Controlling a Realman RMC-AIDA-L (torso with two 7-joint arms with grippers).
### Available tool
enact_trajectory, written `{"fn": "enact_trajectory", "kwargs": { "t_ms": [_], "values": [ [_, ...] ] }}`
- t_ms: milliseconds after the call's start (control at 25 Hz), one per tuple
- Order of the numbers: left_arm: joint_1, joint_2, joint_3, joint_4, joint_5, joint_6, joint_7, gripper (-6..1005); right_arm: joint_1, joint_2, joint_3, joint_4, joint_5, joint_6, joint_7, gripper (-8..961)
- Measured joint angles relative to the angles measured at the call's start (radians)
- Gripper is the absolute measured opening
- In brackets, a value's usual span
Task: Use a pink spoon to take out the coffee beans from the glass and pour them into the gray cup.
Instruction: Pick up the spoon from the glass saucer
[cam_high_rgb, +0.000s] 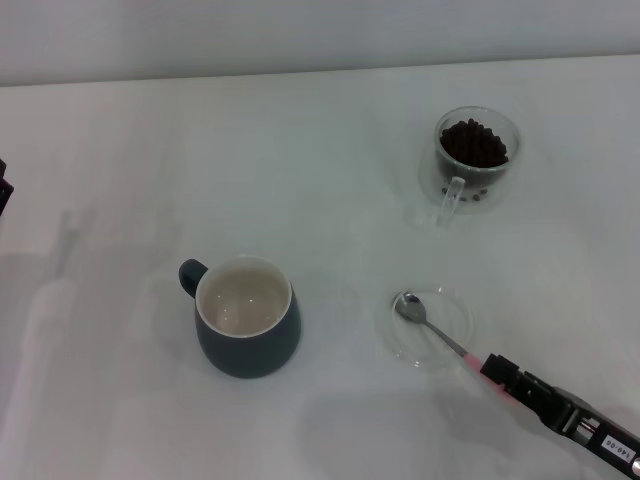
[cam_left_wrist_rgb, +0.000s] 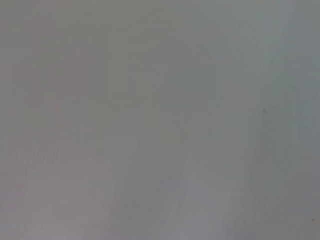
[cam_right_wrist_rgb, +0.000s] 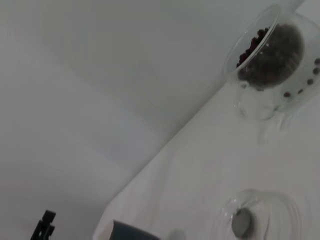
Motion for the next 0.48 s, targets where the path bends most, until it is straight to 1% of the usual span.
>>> {"fn": "enact_trajectory", "kwargs": {
  "t_ms": [160, 400, 480],
  "values": [
    [-0.001, 0.0, -0.001, 0.001, 0.0, 0.0, 0.0, 883, -0.004, -0.001, -0.018, -0.012, -0.002, 0.002, 0.021, 295],
    [-0.003, 0.0, 0.0, 0.001, 0.0, 0.001, 0.0, 882, -0.009, -0.003, -0.043, -0.034, -0.012, 0.007, 0.078, 368],
    [-0.003, 0.0, 0.0, 0.001, 0.0, 0.001, 0.0, 882, -0.007, -0.003, -0.055, -0.039, -0.013, 0.011, 0.09, 367]
  ]
}}
